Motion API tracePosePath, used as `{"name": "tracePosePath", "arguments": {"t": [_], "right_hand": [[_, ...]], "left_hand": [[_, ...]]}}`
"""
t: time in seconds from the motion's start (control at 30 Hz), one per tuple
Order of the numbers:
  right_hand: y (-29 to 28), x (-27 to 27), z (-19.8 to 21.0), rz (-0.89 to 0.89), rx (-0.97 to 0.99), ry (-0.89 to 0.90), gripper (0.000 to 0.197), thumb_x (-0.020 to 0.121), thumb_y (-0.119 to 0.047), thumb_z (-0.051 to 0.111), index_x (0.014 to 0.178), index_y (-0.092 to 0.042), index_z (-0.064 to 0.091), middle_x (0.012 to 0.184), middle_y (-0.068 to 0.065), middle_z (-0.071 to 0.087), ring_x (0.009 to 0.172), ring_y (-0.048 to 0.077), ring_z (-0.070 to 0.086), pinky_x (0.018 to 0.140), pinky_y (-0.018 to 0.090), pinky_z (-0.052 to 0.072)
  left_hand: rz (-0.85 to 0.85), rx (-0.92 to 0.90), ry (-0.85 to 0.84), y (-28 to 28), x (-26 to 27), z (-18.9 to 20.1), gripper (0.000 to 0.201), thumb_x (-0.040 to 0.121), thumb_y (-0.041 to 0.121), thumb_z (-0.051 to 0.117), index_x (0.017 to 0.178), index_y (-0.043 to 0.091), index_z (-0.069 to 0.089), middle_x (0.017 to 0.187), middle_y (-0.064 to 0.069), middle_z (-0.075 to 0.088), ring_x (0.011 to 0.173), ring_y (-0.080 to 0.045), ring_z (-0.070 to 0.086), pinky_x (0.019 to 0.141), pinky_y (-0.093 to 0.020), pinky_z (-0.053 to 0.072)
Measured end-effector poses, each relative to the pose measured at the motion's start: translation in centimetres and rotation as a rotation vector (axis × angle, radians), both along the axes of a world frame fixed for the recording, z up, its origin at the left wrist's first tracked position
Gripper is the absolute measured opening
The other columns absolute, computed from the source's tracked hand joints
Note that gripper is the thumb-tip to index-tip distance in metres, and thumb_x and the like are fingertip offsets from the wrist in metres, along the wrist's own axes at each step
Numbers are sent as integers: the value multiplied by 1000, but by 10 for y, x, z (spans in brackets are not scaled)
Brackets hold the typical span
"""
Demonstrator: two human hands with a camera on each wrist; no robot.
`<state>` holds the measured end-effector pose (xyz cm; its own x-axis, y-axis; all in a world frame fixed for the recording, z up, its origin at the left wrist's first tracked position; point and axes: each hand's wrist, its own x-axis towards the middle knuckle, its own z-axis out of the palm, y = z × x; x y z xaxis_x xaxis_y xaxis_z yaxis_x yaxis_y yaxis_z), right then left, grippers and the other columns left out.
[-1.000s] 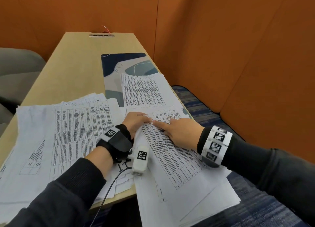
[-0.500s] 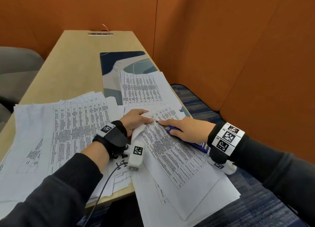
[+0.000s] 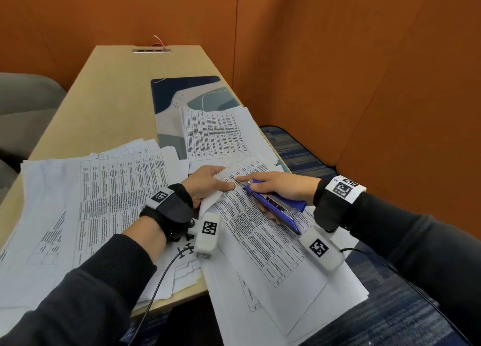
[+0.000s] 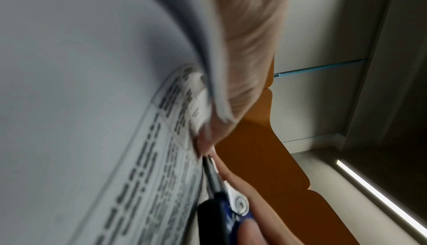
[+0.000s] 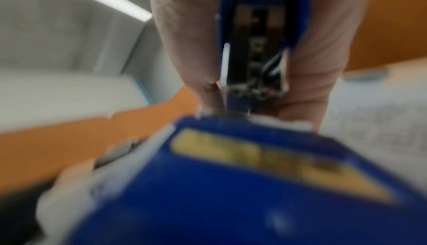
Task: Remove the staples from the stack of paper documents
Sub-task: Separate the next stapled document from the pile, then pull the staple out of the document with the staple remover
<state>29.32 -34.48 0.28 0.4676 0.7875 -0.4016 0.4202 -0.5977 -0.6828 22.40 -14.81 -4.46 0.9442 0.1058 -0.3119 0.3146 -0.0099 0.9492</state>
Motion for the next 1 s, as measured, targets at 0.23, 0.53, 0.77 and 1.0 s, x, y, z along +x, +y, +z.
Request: {"name": "tracePosePath", "arguments": {"t": [0.23, 0.53, 0.77, 1.0], "right_hand": [[-4, -22, -3, 270, -317, -793, 52, 104, -35, 30, 151, -47, 10, 103, 8, 60, 84, 27, 59, 77, 41, 52], [-46, -5, 15, 29, -30, -823, 52, 105, -36, 32, 152, -47, 13, 83, -3, 55, 62, 19, 54, 53, 29, 40], [-157, 90, -30, -582, 95, -110, 36, 104, -30, 44, 139, -37, 46, 145, 6, 51, 123, 33, 55, 107, 45, 42], [-181, 68, -116, -304, -616, -102, 53, 101, -21, 49, 152, -19, 31, 143, 2, 50, 127, 16, 50, 100, 14, 34]], "left_hand": [[74, 69, 50, -11, 7, 13, 21, 83, 18, 72, 87, -3, 68, 84, -21, 69, 74, -30, 65, 79, -43, 55], [-43, 551, -127, -27, 46, 64, 22, 86, 22, 69, 91, 0, 68, 82, -12, 67, 75, -24, 63, 74, -35, 52], [-168, 1158, -162, -15, 73, 79, 21, 92, 14, 57, 112, 8, 65, 109, -9, 64, 95, -24, 57, 80, -29, 41], [-249, 1224, -144, -32, 77, 87, 16, 97, 19, 52, 99, 8, 64, 98, -8, 61, 89, -22, 53, 78, -29, 37]]}}
